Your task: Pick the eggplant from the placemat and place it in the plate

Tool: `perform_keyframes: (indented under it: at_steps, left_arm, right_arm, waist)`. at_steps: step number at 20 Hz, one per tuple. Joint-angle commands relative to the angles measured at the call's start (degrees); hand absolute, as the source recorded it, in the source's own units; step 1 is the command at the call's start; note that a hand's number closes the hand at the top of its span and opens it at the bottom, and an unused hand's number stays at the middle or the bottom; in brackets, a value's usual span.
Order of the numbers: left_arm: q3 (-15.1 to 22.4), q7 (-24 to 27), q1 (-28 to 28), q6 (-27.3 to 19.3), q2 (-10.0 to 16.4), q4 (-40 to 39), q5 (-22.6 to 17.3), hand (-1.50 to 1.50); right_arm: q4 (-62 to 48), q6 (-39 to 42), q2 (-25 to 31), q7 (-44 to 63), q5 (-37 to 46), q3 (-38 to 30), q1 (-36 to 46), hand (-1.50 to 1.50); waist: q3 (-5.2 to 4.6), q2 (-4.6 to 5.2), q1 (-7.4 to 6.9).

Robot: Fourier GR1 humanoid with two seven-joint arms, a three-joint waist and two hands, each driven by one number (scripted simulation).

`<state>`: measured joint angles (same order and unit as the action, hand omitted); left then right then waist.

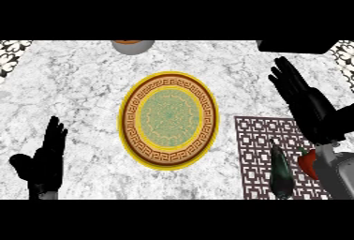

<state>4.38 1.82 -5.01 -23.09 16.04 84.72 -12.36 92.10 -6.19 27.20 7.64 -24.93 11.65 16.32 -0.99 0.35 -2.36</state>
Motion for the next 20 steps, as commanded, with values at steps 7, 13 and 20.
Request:
perform_keyframes:
  at_steps: [7, 13, 20]
  left_arm:
    - [4.4, 1.63, 4.6, 8.96, 4.71, 1.52, 2.16, 0.0]
    - [4.42, 5.06, 4.16, 14.97, 6.37, -1.83, 0.99, 0.0]
    - [3.16, 6.14, 5.03, 16.8, 5.02, -5.47, 0.33, 0.0]
  right_arm:
    - [-15.95, -10.12, 9.52, 10.36, 18.56, 6.79, -0.38, 1.5]
    - [-16.51, -46.69, -12.14, 7.73, 28.88, 6.67, -4.66, -1.5]
    - [-11.66, -57.97, -12.27, 24.96, 49.94, 16.42, -9.36, -1.5]
  waist:
    - [-1.59, 1.71, 0.77]
    - [0.81, -0.41, 2.49]
    - [0.74, -0.69, 3.14]
